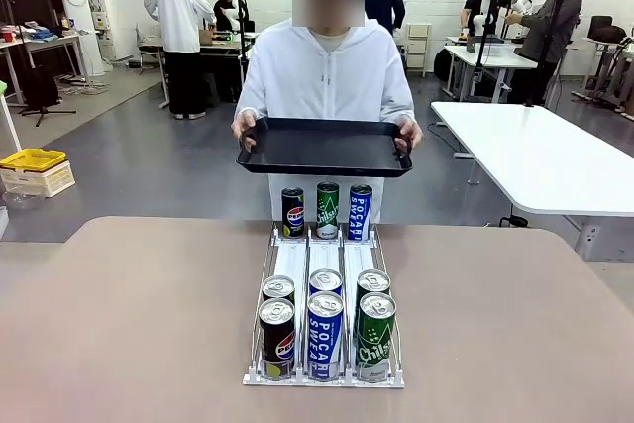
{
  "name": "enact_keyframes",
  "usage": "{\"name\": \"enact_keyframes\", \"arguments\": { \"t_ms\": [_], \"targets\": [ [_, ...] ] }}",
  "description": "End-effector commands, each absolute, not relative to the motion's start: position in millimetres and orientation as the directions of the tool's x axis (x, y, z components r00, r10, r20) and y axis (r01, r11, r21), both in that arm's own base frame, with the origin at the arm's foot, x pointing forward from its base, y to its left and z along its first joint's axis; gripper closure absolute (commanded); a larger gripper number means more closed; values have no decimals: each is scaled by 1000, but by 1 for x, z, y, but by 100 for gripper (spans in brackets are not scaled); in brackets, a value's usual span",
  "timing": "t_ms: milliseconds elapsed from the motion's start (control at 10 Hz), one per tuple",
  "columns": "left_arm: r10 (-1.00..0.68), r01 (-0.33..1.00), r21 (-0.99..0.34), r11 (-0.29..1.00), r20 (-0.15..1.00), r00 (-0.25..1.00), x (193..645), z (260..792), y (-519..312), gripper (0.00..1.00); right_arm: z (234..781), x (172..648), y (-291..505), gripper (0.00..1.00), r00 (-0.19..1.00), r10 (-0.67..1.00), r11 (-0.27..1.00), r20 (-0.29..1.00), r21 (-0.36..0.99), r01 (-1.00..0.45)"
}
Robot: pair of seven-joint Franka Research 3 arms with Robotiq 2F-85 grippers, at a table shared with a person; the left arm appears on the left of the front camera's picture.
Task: Retrieve and hand over the desired beverage to the person.
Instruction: Pick up a can of the same type that the person held from the Automatic Can Dispenser.
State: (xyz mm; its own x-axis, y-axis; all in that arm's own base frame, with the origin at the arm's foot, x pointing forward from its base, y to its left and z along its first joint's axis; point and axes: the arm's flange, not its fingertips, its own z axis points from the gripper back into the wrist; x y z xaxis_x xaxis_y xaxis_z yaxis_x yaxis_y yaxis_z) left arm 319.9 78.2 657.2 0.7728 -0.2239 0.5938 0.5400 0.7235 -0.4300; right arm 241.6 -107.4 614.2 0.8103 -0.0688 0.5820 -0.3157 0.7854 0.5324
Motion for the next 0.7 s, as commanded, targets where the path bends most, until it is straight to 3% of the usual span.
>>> {"name": "enact_keyframes", "arguments": {
  "t_ms": [0,600],
  "targets": [
    [-233,559,-432,708,604,762,320,658,80,0,614,243,-106,0,807,-63,771,588,542,-335],
    [-233,559,-432,708,604,762,320,658,80,0,614,243,-106,0,807,-63,771,588,542,-335]
  ]
}}
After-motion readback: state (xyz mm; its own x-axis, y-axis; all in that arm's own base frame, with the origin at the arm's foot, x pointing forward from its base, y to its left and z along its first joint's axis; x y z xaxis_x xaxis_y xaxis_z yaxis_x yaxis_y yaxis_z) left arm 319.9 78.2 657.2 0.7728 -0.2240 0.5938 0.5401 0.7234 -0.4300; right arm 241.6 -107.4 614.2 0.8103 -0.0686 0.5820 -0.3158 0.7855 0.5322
